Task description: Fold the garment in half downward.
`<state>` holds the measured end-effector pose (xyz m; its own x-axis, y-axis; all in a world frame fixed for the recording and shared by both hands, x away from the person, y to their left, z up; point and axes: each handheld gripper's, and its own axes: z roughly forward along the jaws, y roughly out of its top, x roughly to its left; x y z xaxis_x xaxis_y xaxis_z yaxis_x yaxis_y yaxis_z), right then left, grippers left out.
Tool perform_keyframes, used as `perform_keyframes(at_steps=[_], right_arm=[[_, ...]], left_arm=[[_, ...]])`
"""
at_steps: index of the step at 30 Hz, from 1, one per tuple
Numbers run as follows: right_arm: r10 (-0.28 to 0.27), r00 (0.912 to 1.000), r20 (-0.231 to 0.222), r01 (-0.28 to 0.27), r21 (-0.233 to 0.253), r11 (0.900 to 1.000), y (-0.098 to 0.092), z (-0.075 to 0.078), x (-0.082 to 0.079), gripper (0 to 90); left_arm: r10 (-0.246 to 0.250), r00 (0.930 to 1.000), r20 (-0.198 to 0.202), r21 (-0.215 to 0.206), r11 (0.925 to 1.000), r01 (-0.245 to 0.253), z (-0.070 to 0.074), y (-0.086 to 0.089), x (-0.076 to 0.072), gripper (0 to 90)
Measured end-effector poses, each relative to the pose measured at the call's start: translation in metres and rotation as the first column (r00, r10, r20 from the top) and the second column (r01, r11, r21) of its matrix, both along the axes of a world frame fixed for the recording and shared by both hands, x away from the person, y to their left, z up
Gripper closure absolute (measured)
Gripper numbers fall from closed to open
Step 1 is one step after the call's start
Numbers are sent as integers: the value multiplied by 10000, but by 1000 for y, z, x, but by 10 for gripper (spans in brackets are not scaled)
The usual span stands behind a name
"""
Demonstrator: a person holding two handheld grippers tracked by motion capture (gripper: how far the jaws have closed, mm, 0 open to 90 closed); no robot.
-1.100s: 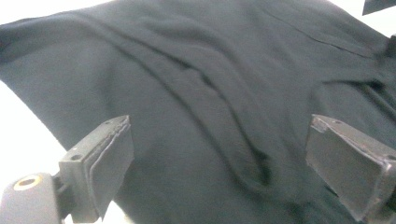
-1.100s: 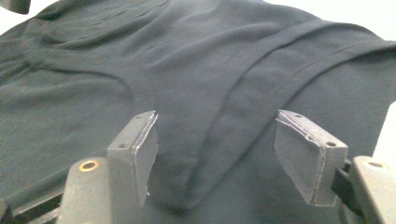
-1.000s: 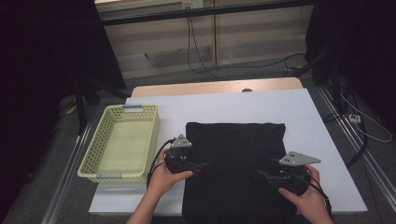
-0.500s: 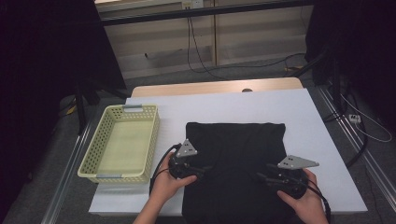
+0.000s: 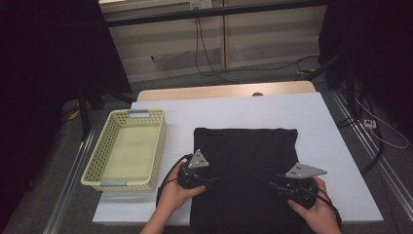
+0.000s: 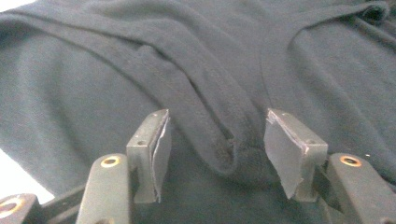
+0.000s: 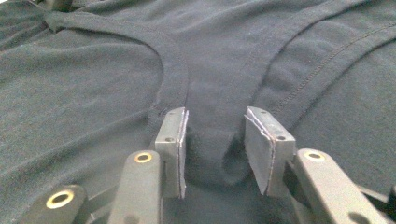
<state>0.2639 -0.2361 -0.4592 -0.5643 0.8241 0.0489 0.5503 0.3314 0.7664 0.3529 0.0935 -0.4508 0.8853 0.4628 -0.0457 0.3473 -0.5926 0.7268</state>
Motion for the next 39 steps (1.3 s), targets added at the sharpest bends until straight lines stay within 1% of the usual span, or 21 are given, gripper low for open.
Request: perform_keyframes(at_steps=[3, 5, 8, 9, 10, 13, 14, 15, 16, 17, 19, 21, 23, 24, 28, 29, 31, 33, 36, 37, 39], right_arm=[[-3, 10000, -20, 4, 94, 10000, -1, 0, 0, 605], [-3, 10000, 22, 3, 47, 10000, -1, 0, 0, 604], [26, 10000, 41, -26, -26, 10000, 0, 0, -1, 602], [31, 10000, 23, -31, 33, 10000, -1, 0, -1, 597], [-2, 10000, -31, 3, 144, 9999, -2, 0, -1, 591], [-159, 9997, -165, 165, 384, 9991, -6, 1, 0, 578], [-213, 9997, -95, 216, 328, 9992, -7, 3, -1, 575], [-276, 9996, -59, 278, 349, 9990, -9, 5, -1, 572], [-325, 9995, -64, 327, 373, 9988, -10, 5, -2, 572], [-347, 9993, -99, 351, 386, 9986, -10, 5, -2, 572], [-278, 9993, -262, 283, 199, 9994, -9, 3, -2, 574], [-217, 9996, -207, 218, 72, 9997, -8, 1, -2, 582], [-74, 9999, -137, 72, -88, 9999, -8, 1, -2, 612], [-20, 10000, -90, 19, -110, 9999, -8, 1, -2, 622], [-54, 9999, -153, 54, -10, 10000, -10, 1, -2, 703], [-22, 9999, -171, 22, -27, 10000, -10, 2, -1, 729], [26, 9998, -186, -29, -151, 9999, -7, 3, 0, 761], [36, 9998, -208, -41, -238, 9997, -6, 3, 1, 774], [25, 9998, -190, -30, -224, 9997, -5, 3, 1, 785], [30, 9998, -191, -34, -208, 9998, -5, 3, 1, 788], [33, 9997, -228, -36, -144, 9999, -6, 3, 2, 803]], left_arm=[[-106, 9996, -261, -194, 9998, 101, -2, 1, 1, 445], [-219, 9995, -220, -38, 9998, 219, 0, 1, 0, 455], [-307, 9995, -106, -95, 9995, 306, 4, -1, -3, 461], [-280, 9996, -76, -157, 9995, 278, 6, -1, -3, 461], [-287, 9996, -3, -72, 9996, 287, 9, 0, -3, 461], [-304, 9991, -309, -175, 9994, 298, 10, 2, -2, 488], [-230, 9992, -330, -55, 9997, 229, 7, 2, -3, 496], [-312, 9990, -315, 184, 9993, 318, 7, 2, -2, 506], [-237, 9988, -429, 119, 9996, 242, 5, 1, -2, 511], [-220, 9982, -566, 257, 9994, 235, 4, 1, -2, 543], [-327, 9974, -634, 224, 9992, 342, 4, 0, -3, 573], [-271, 9965, -789, 276, 9992, 294, 5, -1, -4, 614], [-274, 9960, -849, 257, 9992, 297, 4, 0, -4, 636], [-402, 9957, -839, 227, 9989, 422, 4, 0, -4, 649], [-467, 9943, -956, 225, 9985, 491, 4, 0, -4, 712], [-445, 9940, -1001, 276, 9985, 474, 5, 0, -4, 725], [-321, 9940, -1043, 186, 9992, 342, 4, -1, -5, 743], [-379, 9937, -1056, 159, 9991, 398, 4, -1, -5, 770], [-493, 9943, -948, 289, 9982, 523, 5, -3, -7, 801], [-451, 9945, -949, 193, 9987, 472, 5, -4, -7, 810], [-470, 9943, -958, 269, 9984, 498, 5, -4, -8, 826]])
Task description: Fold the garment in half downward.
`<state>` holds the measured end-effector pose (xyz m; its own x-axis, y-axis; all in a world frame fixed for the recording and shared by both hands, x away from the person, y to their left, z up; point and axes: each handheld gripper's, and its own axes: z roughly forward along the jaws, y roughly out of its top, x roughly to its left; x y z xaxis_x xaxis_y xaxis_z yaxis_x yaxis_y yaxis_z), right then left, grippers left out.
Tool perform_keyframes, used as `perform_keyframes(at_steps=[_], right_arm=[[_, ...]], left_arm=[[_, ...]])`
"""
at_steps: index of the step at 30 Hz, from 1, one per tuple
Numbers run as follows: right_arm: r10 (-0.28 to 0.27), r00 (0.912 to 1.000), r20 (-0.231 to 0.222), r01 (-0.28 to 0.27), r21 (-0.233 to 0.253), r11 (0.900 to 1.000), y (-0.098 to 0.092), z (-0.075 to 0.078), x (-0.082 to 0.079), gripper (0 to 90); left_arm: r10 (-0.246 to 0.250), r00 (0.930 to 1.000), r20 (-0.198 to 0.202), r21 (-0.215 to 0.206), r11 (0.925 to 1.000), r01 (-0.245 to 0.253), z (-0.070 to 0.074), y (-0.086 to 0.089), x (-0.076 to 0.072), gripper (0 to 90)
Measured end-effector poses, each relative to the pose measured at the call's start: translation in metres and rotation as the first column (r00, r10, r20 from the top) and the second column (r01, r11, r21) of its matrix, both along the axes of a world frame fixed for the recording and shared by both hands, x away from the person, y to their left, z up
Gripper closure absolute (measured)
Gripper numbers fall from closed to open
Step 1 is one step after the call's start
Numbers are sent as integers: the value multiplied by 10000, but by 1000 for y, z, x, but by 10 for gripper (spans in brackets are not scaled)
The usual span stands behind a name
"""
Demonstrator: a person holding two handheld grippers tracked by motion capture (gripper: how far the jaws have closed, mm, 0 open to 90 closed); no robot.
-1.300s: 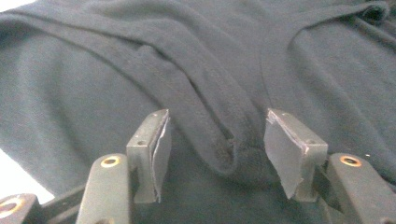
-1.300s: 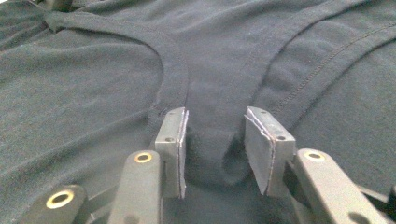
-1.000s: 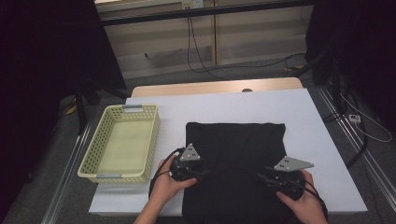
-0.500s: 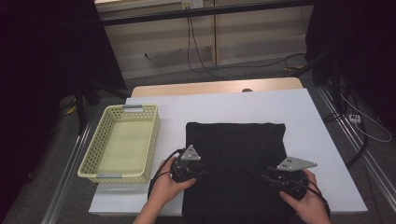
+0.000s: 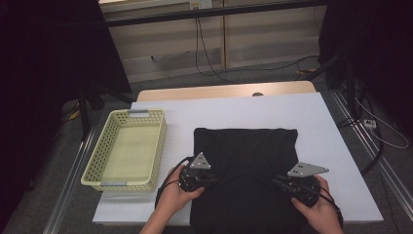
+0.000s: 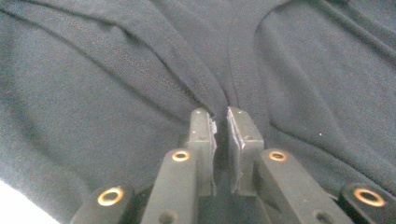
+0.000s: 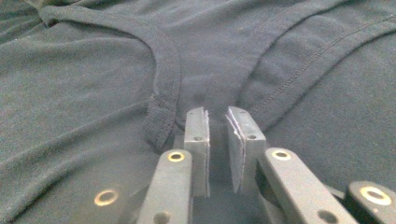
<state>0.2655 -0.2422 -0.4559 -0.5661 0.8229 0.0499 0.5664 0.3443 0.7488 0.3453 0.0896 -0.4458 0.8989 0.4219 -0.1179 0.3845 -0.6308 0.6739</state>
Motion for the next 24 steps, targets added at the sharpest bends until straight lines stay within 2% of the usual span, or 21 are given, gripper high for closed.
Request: perform_keyframes(at_steps=[8, 11, 12, 13, 17, 20, 21, 23, 24], right_arm=[[-7, 10000, -56, 9, 449, 9990, -5, 3, 2, 861], [-38, 9999, 97, 31, 620, 9981, -7, 6, 1, 866], [-46, 9999, 129, 37, 651, 9979, -8, 7, 1, 867], [-34, 9999, 134, 23, 738, 9973, -9, 8, 0, 867], [-12, 9995, 305, -21, 1076, 9942, -11, 13, -2, 871], [70, 9993, 376, -110, 1069, 9942, -11, 15, -3, 873], [65, 9993, 375, -105, 1063, 9943, -12, 15, -4, 873], [99, 9996, 278, -133, 1276, 9917, -13, 14, -4, 870], [0, 9996, 298, -35, 1176, 9930, -13, 13, -4, 856]], left_arm=[[118, 9999, 37, 14, 9999, -118, 3, 2, 1, 844], [155, 9999, -18, -299, 9994, -156, 9, 5, 1, 844], [251, 9997, 76, -228, 9994, -249, 12, 6, 0, 844], [137, 9999, 1, -406, 9991, -137, 13, 6, 1, 844], [21, 9999, -117, -684, 9977, -29, 18, 7, 0, 844], [-22, 10000, -87, -625, 9980, 17, 21, 8, -1, 843], [-24, 9999, -166, -727, 9974, 12, 20, 8, -1, 843], [-44, 9999, -147, -619, 9981, 35, 18, 8, -1, 842], [-21, 9998, -179, -603, 9982, 10, 17, 8, -1, 842]])
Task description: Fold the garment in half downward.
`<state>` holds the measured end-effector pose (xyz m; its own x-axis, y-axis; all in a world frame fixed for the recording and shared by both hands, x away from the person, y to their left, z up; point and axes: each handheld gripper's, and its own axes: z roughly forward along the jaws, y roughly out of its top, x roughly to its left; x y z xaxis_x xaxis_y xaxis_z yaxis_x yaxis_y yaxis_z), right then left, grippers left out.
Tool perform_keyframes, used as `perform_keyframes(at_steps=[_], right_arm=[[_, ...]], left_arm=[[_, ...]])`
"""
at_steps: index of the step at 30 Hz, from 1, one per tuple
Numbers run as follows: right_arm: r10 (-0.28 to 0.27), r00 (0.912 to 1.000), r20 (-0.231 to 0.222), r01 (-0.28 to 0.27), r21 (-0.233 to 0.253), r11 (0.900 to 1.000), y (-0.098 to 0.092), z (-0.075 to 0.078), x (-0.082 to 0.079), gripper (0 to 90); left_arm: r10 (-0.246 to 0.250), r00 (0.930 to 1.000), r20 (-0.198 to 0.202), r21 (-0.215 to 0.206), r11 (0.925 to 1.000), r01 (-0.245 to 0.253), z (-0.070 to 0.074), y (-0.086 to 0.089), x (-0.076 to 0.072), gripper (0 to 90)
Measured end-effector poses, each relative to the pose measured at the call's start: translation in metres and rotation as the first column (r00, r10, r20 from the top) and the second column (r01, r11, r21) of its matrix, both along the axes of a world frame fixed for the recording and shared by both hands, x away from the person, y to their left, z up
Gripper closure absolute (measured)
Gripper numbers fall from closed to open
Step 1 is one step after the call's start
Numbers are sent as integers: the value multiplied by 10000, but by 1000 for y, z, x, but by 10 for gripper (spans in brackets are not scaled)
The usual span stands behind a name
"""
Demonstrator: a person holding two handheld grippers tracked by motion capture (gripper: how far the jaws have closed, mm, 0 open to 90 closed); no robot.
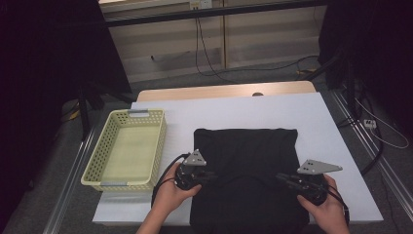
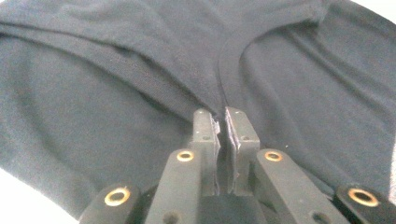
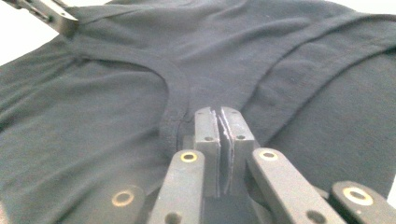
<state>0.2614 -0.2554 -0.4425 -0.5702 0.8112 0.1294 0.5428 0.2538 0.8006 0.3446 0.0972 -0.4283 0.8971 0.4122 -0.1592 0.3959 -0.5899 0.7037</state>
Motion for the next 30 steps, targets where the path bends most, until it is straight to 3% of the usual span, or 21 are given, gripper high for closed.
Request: perform_keyframes(at_steps=[4, 7, 10, 12, 16, 20, 23, 24, 26, 30], right_arm=[[-59, 9997, -223, 53, -252, 9997, 1, -7, 1, 706], [-363, 9993, -45, 361, -471, 9982, 4, -10, 2, 554], [-189, 9992, -359, 177, -345, 9992, 6, -13, 4, 534], [-36, 9988, -481, 11, -521, 9986, 9, -15, 4, 526], [-61, 9995, -322, 32, -880, 9961, 14, -15, 2, 595], [-71, 9991, -410, 39, -771, 9970, 10, -14, 3, 765], [217, 9979, -606, -253, -602, 9979, 9, -14, 5, 837], [224, 9972, -709, -259, -494, 9984, 10, -15, 5, 841], [276, 9979, -581, -322, -793, 9963, 14, -14, 5, 844], [369, 9983, -440, -386, -384, 9985, 13, -6, 4, 847]], left_arm=[[-44, 10000, -73, 143, 9999, 45, -4, -1, 1, 842], [-56, 9999, -134, 162, 9999, 58, -5, -1, 1, 842], [-20, 9998, -189, 178, 9998, 23, -7, -1, 2, 841], [-49, 9997, -232, 231, 9997, 54, -8, -1, 2, 840], [-124, 9996, -242, 302, 9995, 131, -10, -3, 1, 840], [-88, 9996, -269, 241, 9997, 95, -9, -2, 1, 838], [-170, 9996, -242, 280, 9995, 177, -7, -2, 0, 839], [-170, 9995, -267, 252, 9995, 177, -6, -2, 0, 839], [-184, 9996, -224, 229, 9996, 189, -5, -3, -1, 839], [-161, 9998, -128, 108, 9998, 163, 1, 0, -1, 839]])
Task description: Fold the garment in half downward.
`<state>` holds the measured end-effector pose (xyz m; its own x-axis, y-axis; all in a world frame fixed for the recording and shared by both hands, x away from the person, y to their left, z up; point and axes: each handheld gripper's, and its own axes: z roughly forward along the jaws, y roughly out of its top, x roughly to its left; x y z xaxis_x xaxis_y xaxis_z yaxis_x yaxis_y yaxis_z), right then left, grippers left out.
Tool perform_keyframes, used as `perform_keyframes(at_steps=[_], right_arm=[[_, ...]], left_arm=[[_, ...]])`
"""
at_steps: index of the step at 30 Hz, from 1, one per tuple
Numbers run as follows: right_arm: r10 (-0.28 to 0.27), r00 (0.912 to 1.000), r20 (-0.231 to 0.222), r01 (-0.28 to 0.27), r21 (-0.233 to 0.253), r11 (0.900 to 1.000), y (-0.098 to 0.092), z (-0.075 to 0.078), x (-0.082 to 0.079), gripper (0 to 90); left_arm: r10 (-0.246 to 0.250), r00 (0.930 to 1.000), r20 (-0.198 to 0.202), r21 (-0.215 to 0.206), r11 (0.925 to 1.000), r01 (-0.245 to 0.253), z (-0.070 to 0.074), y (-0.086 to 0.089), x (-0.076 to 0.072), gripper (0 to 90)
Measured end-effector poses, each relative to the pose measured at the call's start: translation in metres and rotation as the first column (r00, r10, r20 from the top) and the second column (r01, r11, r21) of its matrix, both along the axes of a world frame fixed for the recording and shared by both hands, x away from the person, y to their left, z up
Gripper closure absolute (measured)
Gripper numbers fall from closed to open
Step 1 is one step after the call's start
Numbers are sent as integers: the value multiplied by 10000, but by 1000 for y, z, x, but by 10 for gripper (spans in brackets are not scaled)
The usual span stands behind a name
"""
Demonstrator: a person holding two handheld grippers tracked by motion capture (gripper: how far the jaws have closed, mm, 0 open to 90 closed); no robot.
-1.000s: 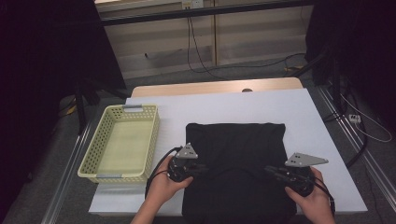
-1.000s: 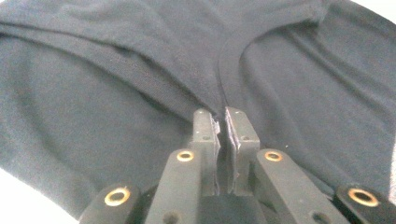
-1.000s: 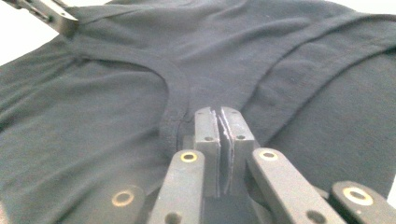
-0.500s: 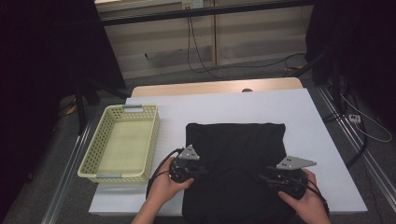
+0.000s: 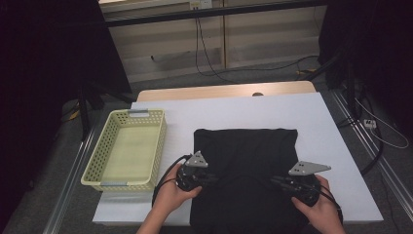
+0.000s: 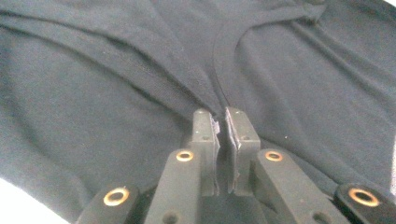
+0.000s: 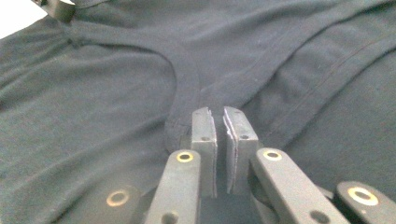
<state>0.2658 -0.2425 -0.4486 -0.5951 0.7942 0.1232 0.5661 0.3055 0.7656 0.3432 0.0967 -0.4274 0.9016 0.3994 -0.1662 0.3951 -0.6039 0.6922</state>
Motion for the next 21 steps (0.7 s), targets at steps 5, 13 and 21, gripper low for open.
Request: perform_keyframes(at_steps=[5, 13, 21], right_arm=[[59, 9997, 233, -66, 290, 9996, -4, 6, -4, 847], [-133, 9982, 577, 78, 957, 9954, -15, 16, -9, 847], [-307, 9959, 856, 204, 1190, 9927, -20, 23, -13, 847]], left_arm=[[-46, 10000, 34, -209, 9998, 47, 7, 3, -1, 838], [-74, 9996, 282, -294, 9995, 82, 19, 6, -4, 837], [-165, 9995, 276, -246, 9995, 172, 23, 6, -6, 836]])
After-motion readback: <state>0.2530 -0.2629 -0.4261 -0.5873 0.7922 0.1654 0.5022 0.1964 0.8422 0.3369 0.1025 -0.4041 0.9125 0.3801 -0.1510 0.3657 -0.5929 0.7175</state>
